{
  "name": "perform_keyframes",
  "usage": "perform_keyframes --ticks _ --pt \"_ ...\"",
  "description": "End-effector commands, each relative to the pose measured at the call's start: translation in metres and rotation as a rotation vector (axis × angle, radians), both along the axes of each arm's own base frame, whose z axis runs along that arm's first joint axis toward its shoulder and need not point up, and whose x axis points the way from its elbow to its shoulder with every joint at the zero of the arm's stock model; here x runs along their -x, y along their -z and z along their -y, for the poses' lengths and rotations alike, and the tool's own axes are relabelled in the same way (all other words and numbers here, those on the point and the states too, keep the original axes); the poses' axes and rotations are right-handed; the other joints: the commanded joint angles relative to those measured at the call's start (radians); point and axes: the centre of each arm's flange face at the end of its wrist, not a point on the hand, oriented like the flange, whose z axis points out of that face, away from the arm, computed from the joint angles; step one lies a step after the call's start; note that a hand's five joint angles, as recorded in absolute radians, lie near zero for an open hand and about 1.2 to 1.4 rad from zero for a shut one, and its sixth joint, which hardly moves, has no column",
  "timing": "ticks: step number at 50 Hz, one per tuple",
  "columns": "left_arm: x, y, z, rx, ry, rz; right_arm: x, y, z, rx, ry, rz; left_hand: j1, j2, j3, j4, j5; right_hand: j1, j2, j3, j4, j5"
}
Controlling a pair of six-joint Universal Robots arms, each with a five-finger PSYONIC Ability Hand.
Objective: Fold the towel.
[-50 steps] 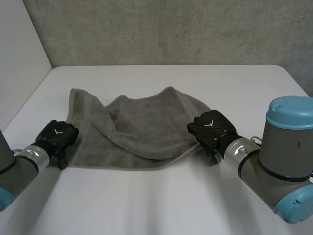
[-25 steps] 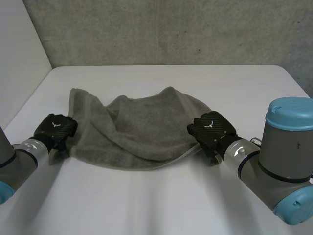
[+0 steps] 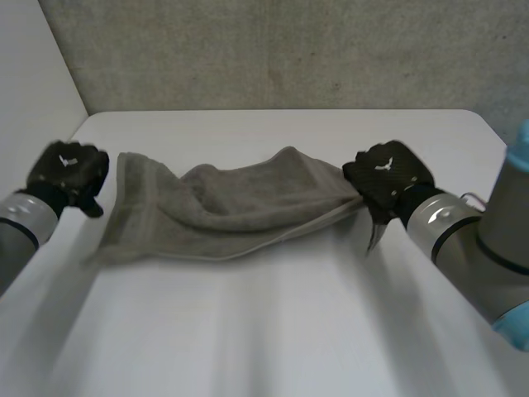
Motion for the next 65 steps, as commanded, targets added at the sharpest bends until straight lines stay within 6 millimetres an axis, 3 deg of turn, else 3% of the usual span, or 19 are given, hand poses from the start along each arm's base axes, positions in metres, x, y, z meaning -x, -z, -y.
perform_keyframes --ticks 1,7,8,9,10,11,17,27,34,41,65 --pt "0.004 -0.024 -0.006 0.019 0.007 -0.145 0.006 -0.015 0.000 0.036 0.017 0.016 0.080 0.053 0.058 0.042 0.849 0.062 0.089 0.064 0.056 0.061" --pt "0.007 0.002 -0.005 -0.060 0.012 -0.142 0.006 -0.013 -0.001 0.031 0.016 0.013 0.080 0.053 0.058 0.042 0.849 0.062 0.089 0.064 0.056 0.061" --pt "0.007 0.012 -0.005 -0.098 0.013 -0.141 0.006 -0.012 -0.001 0.026 0.016 0.012 -0.013 -0.040 -0.035 -0.051 0.756 0.062 0.089 0.064 0.056 0.061" --pt "0.007 0.021 -0.006 -0.128 0.013 -0.139 0.006 -0.012 -0.001 0.026 0.016 0.012 -0.423 -0.450 -0.446 -0.461 0.345 0.062 0.089 0.064 0.056 0.061" --pt "0.007 0.021 -0.006 -0.128 0.013 -0.139 0.006 -0.011 -0.001 0.022 0.016 0.010 -0.427 -0.454 -0.450 -0.465 0.341 0.062 0.089 0.064 0.056 0.061" --pt "0.007 0.028 -0.007 -0.152 0.011 -0.138 0.006 -0.008 -0.001 0.015 0.016 0.007 -0.730 -0.757 -0.752 -0.768 0.039 0.062 0.089 0.064 0.056 0.061" --pt "0.002 0.048 -0.019 -0.239 -0.009 -0.139 0.006 -0.001 0.001 -0.006 0.016 -0.002 -1.000 -1.027 -1.022 -1.038 -0.231 0.062 0.089 0.064 0.056 0.061" --pt "0.012 0.055 -0.051 -0.313 0.083 -0.122 0.004 0.008 0.002 -0.026 0.012 -0.013 -0.976 -1.003 -0.999 -1.015 -0.208 0.062 0.089 0.064 0.056 0.061" --pt "0.015 0.067 -0.064 -0.296 0.133 0.027 0.003 0.012 0.002 -0.037 0.009 -0.018 -0.956 -0.983 -0.978 -0.994 -0.187 0.062 0.089 0.064 0.056 0.061" --pt "0.016 0.082 -0.064 -0.319 0.149 0.078 0.003 0.014 0.001 -0.044 0.006 -0.021 -0.953 -0.980 -0.975 -0.991 -0.184 0.062 0.089 0.064 0.056 0.061" --pt "0.011 0.088 -0.039 -0.259 0.077 0.096 0.002 0.018 -0.002 -0.055 0.001 -0.027 -0.941 -0.968 -0.964 -0.979 -0.173 0.062 0.089 0.064 0.056 0.061"
